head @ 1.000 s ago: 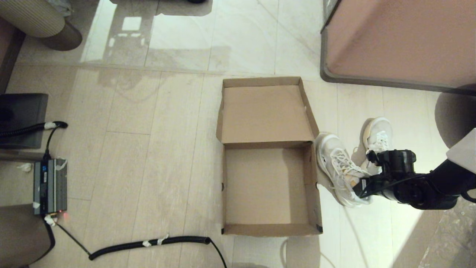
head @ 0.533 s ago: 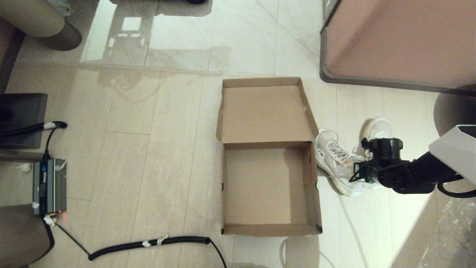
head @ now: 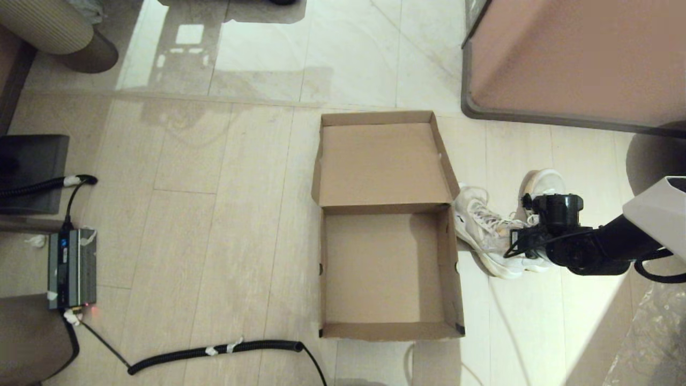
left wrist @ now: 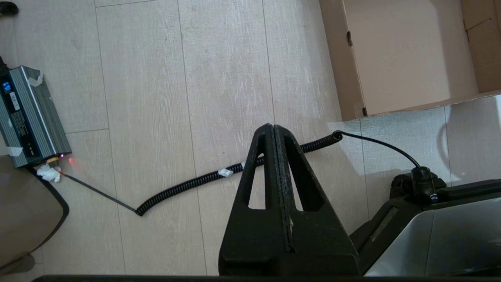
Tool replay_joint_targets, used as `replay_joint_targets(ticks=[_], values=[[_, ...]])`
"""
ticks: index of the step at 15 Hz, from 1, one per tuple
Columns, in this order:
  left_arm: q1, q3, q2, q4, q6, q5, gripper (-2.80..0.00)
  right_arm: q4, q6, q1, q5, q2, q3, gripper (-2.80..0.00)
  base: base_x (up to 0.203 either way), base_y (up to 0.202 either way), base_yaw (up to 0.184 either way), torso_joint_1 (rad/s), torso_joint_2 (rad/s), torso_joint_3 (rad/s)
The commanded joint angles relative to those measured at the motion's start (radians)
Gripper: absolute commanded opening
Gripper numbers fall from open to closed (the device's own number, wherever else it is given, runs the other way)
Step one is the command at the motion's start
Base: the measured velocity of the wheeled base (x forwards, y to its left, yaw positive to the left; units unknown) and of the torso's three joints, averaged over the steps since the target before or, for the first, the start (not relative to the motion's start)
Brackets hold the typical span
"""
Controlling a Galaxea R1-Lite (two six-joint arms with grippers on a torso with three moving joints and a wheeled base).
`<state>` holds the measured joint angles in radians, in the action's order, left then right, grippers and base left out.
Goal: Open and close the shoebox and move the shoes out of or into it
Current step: Put the shoes into the shoe box
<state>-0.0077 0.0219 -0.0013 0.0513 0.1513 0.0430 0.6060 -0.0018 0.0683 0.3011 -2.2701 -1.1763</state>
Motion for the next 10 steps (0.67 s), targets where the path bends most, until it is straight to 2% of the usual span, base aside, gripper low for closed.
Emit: replay_joint_targets(ticks=[1, 4, 10], values=[[0.0, 0.001, 0.001, 0.002, 0.001, 0.002, -2.8, -0.007, -0.001, 0.001, 0.004, 0.037, 0.007, 0.0, 0.0, 0.0, 0.0, 0.0, 0.0, 0.0], [0.0, 0.001, 0.001, 0.005, 0.001, 0.004, -2.8, -0.044, 0.002, 0.002, 0.004, 0.076, 0.009, 0.0, 0.0, 0.0, 0.0, 0.0, 0.0, 0.0], [0.0, 0.001, 0.001, 0.005, 0.0, 0.005, -2.8, -0.036, 0.008, 0.01, 0.006, 0.114, 0.082, 0.0, 0.0, 0.0, 0.0, 0.0, 0.0, 0.0]])
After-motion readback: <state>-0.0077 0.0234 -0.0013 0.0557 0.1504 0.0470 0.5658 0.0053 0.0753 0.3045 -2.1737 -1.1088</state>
